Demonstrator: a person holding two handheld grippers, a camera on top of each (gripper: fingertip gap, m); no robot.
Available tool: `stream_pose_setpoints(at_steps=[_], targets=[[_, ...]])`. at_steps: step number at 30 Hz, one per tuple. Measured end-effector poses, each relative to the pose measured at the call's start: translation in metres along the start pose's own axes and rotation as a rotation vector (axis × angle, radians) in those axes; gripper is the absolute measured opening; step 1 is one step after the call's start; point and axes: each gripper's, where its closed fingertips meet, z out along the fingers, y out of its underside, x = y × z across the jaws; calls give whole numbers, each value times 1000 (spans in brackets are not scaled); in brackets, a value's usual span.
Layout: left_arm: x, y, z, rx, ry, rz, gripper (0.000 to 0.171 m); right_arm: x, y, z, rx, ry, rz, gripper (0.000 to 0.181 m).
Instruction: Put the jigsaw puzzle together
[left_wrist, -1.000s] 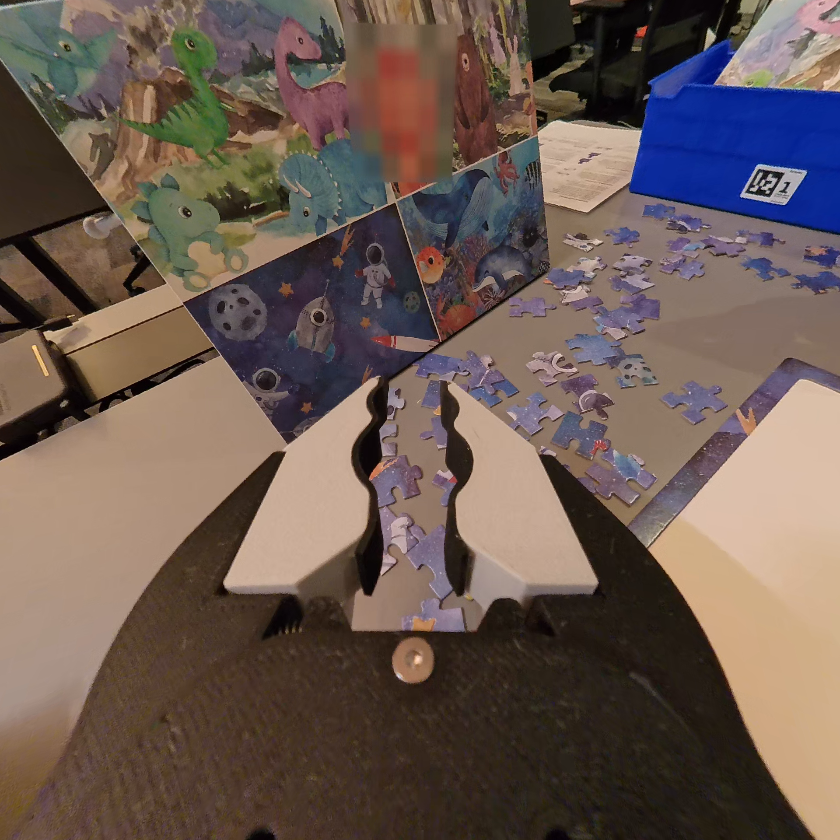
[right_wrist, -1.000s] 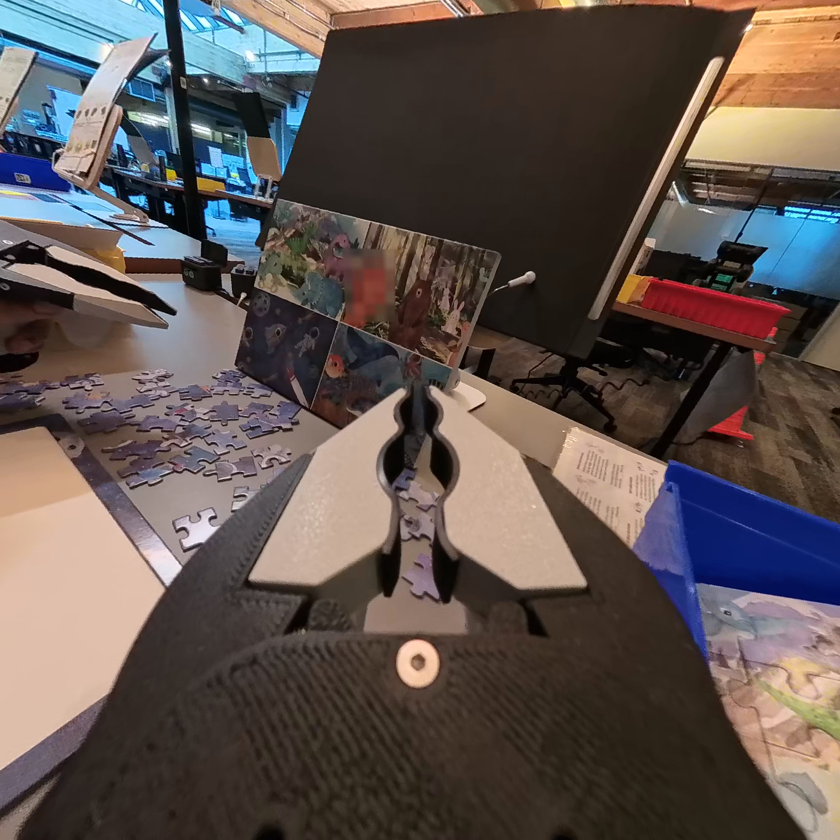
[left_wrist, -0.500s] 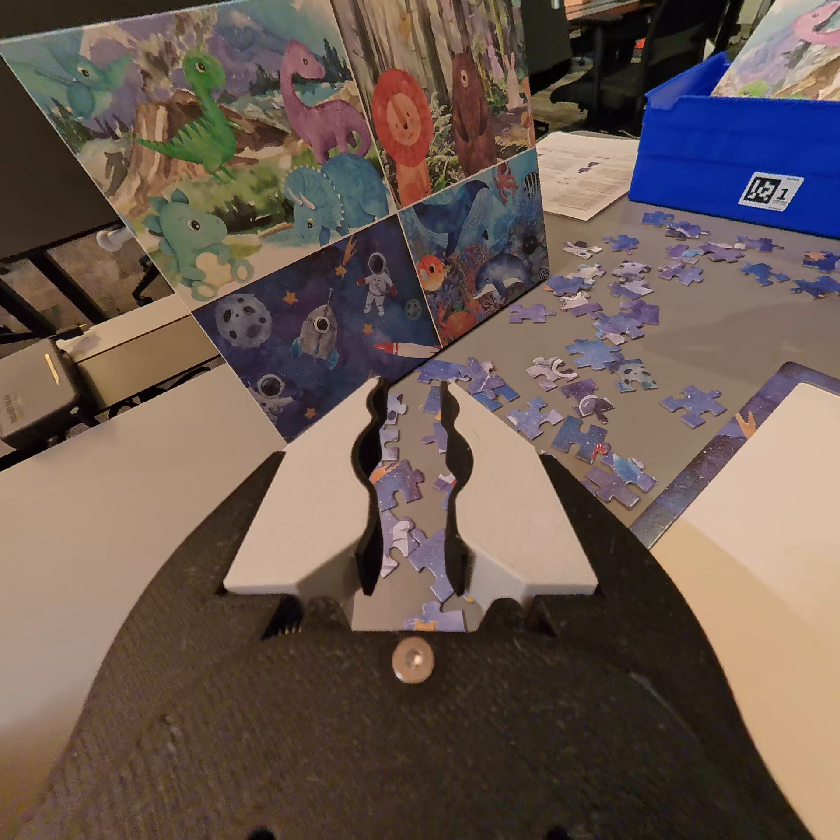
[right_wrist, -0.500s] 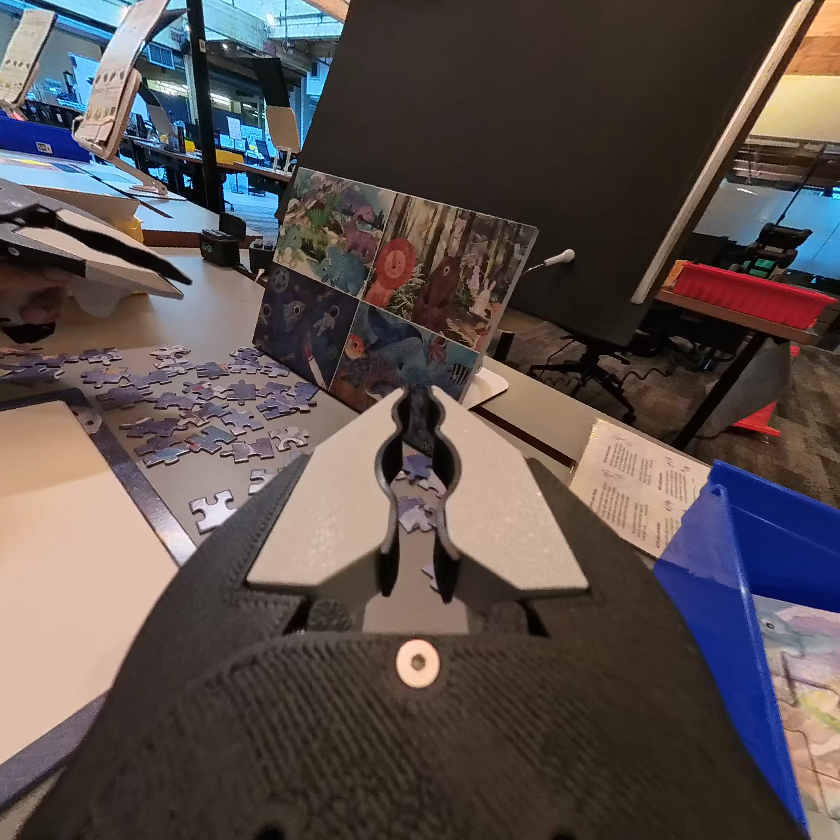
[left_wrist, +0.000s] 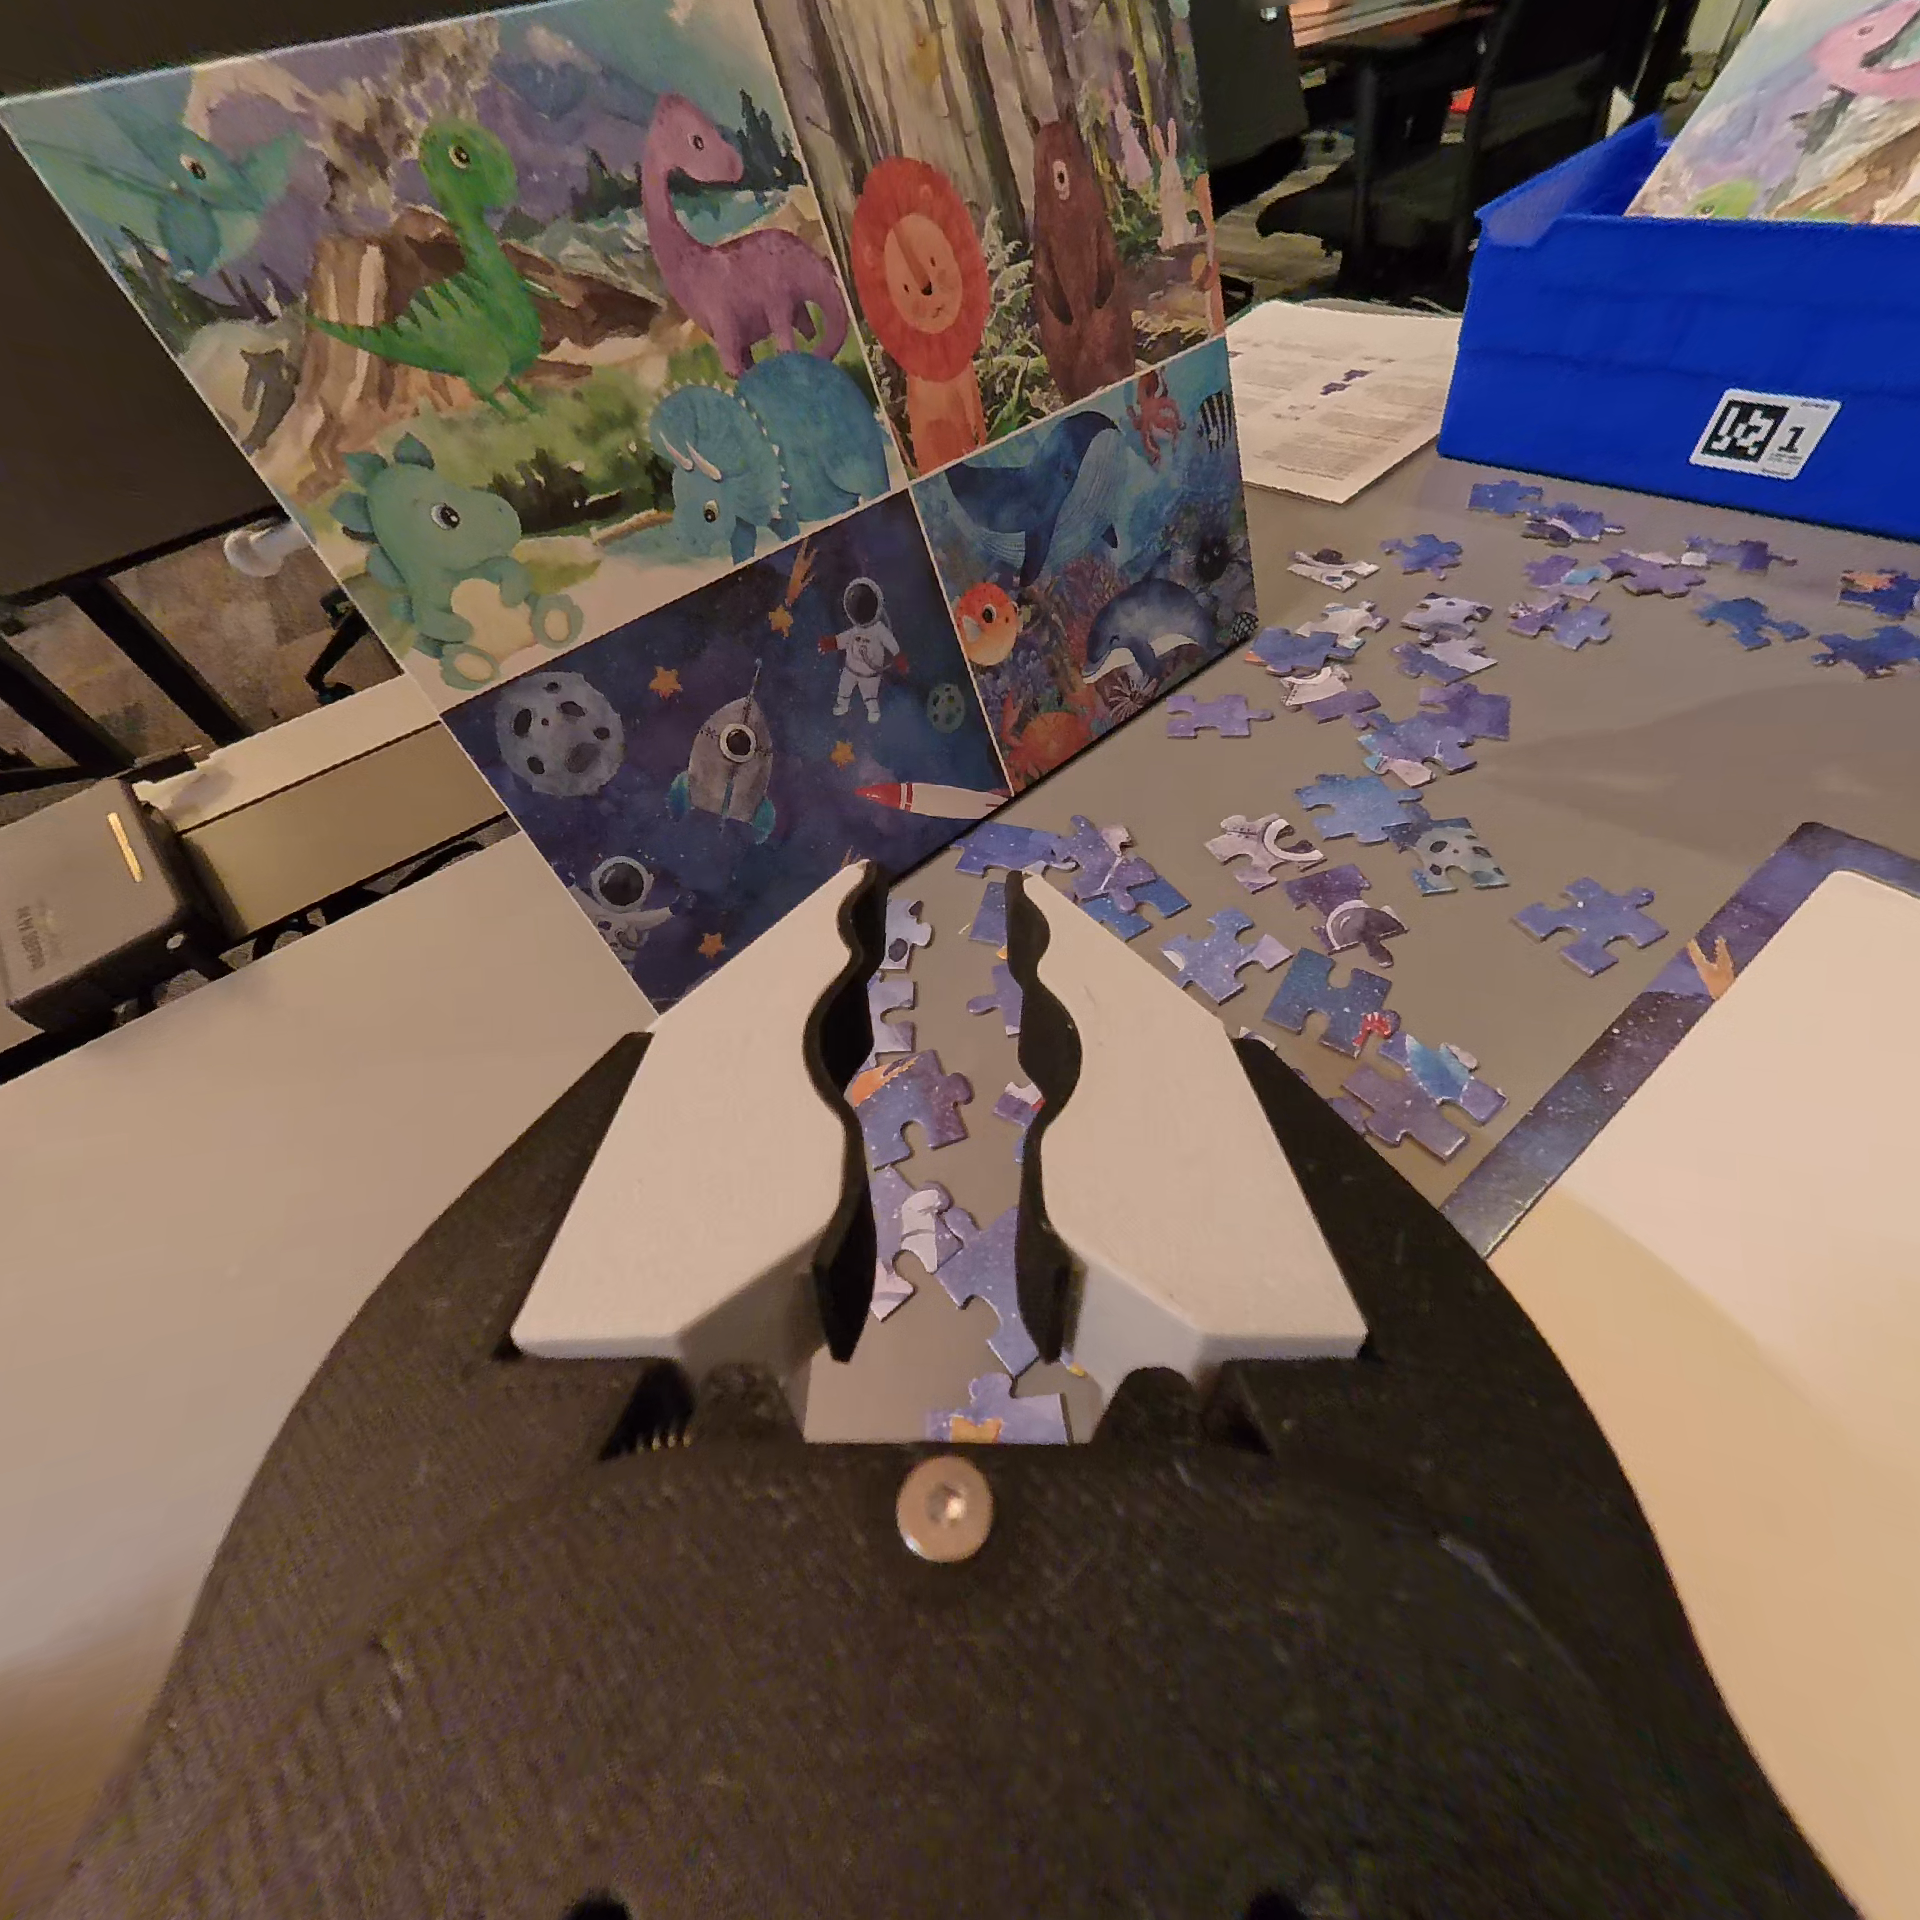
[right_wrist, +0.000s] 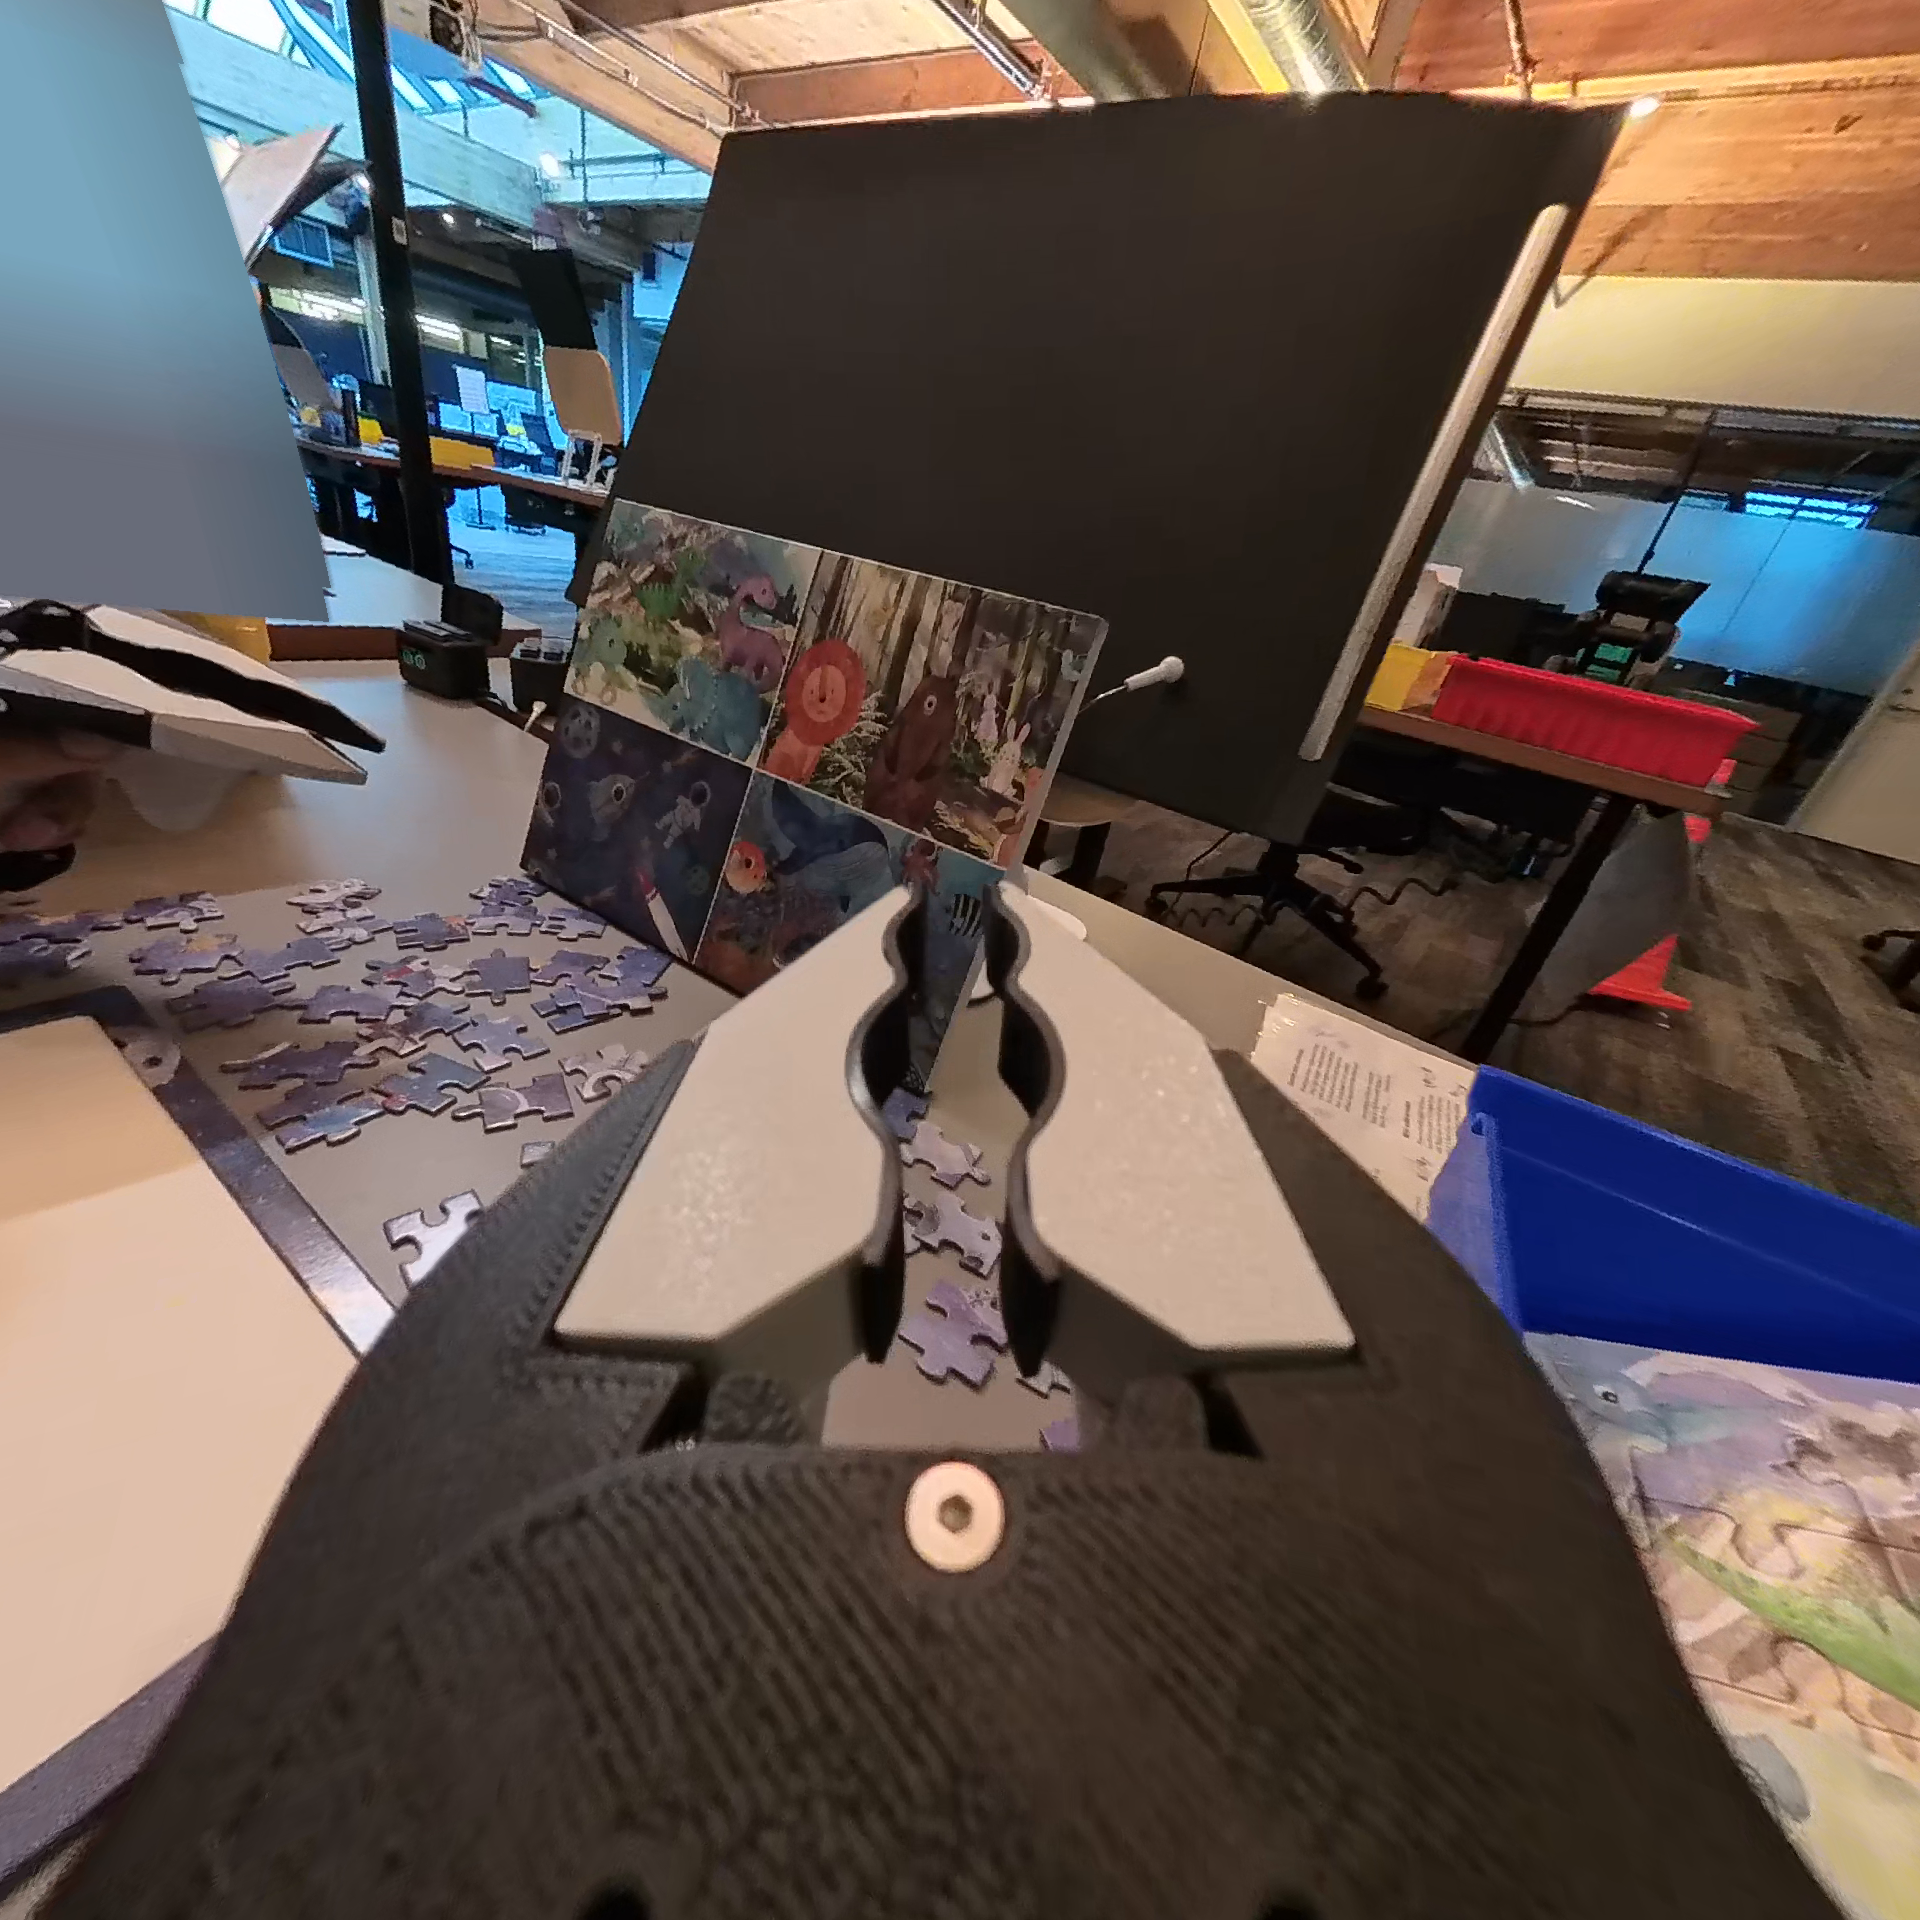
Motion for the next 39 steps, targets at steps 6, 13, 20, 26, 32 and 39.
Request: stream_pose_setpoints(at_steps=[6,13,20,26,32,39], targets=[[0,1,1,-5,1,4,22,4,-3,-3,11,13,3,8],[0,1,0,-2,4,-6,22,3,-3,-2,8,10,-1,8],[-1,-1,-1,4,1,-6,22,6,-5,-4,14,20,-5,8],[-1,-1,-2,5,-1,-5,22,8,-7,-6,25,29,-2,9],[-3,0,-2,2,-2,-9,22,8,-8,-7,27,30,-2,9],[-3,-1,-2,3,-3,-6,22,8,-8,-6,26,30,-3,9]])
